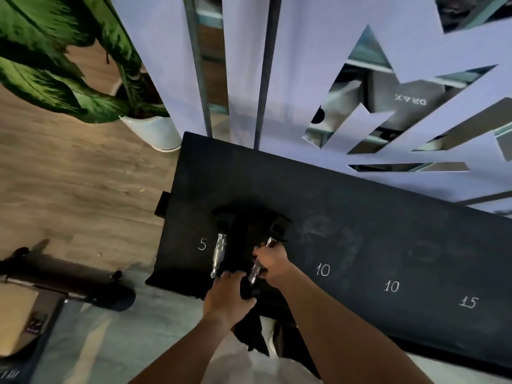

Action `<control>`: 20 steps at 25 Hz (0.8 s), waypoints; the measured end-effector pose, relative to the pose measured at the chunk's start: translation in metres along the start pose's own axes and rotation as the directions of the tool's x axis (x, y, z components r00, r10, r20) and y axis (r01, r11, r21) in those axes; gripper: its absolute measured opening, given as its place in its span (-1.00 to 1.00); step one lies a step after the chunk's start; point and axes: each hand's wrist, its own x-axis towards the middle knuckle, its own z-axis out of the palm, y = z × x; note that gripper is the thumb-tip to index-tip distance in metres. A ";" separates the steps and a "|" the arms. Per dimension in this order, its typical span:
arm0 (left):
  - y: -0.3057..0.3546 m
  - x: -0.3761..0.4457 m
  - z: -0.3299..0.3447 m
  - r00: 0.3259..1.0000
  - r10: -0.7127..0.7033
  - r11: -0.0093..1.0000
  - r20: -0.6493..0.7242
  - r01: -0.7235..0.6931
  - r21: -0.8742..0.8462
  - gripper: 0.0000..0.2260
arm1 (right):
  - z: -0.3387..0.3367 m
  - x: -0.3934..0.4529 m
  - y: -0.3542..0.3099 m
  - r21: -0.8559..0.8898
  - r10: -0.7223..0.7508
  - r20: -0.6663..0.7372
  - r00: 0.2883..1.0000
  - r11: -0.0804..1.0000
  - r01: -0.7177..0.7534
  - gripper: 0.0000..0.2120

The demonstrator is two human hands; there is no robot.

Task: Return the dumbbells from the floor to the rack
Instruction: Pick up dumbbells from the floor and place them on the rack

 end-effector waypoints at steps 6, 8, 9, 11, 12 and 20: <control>0.000 0.012 0.001 0.998 -0.007 0.993 0.069 -0.001 0.117 -0.52 | 0.004 0.015 0.009 -0.043 -0.009 -0.018 1.000 0.999 0.008 -0.87; 0.001 0.014 0.000 0.996 0.004 0.988 0.090 -0.018 0.155 -0.59 | 0.001 0.014 0.016 -0.022 -0.010 -0.002 1.000 1.000 0.010 -0.86; 0.003 0.013 0.000 0.995 0.017 0.985 0.099 -0.033 0.169 -0.61 | -0.002 0.012 0.020 -0.032 -0.027 -0.005 1.000 0.999 0.027 -0.85; 0.004 0.011 -0.002 0.991 0.031 0.982 0.128 -0.054 0.183 -0.63 | -0.004 0.005 0.025 -0.096 -0.078 0.005 0.997 0.992 0.078 -0.75; 0.006 0.010 -0.005 0.989 0.054 0.977 0.135 -0.080 0.196 -0.65 | -0.006 -0.001 0.026 -0.089 -0.093 0.006 0.996 0.992 0.093 -0.69; 0.086 0.008 -0.016 0.923 0.261 0.862 0.283 -0.355 0.363 -0.80 | -0.098 -0.060 0.051 0.338 -0.051 -0.058 0.997 0.939 0.068 -0.85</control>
